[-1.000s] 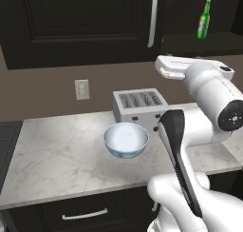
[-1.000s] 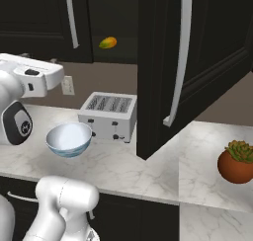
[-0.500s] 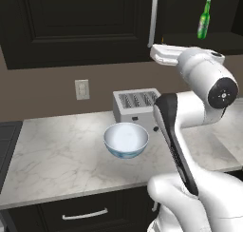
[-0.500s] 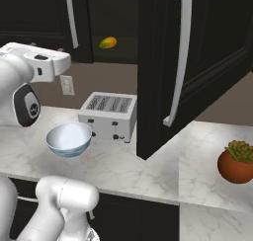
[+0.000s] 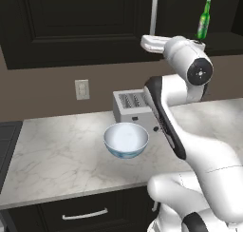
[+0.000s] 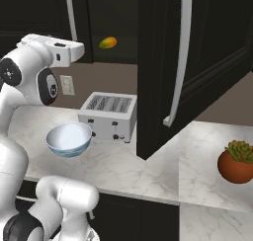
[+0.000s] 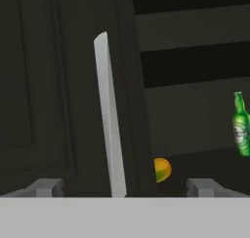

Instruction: Open the cabinet. Pick the tangerine and mango from the cabinet and place them into the bowl. Then close the cabinet.

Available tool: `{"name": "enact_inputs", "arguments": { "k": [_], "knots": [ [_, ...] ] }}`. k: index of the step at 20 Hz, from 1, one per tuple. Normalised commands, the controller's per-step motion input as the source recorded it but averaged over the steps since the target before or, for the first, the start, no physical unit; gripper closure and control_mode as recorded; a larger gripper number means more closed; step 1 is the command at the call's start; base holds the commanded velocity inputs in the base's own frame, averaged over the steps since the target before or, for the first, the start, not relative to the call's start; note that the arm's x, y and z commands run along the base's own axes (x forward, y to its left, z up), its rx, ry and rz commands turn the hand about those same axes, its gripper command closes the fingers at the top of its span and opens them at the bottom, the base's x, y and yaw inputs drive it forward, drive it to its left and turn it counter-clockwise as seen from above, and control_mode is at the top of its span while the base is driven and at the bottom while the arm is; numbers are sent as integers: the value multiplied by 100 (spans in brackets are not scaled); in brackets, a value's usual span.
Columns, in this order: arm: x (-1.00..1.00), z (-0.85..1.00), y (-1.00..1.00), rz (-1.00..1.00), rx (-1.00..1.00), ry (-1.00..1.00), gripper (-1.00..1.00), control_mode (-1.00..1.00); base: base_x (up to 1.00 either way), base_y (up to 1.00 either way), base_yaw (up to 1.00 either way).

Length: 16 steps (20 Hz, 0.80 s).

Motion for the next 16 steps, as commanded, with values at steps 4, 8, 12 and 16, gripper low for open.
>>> {"name": "enact_inputs", "arguments": {
  "k": [4,8,12,16],
  "knots": [
    [100,0,0,0,0,2,-100,-100,0,0,0],
    [100,0,0,0,0,4,-100,-100,0,0,0],
    [100,-4,0,-2,0,3,-100,-100,0,0,0],
    [100,-11,0,-4,-1,0,-100,-100,0,0,0]
  ]
}}
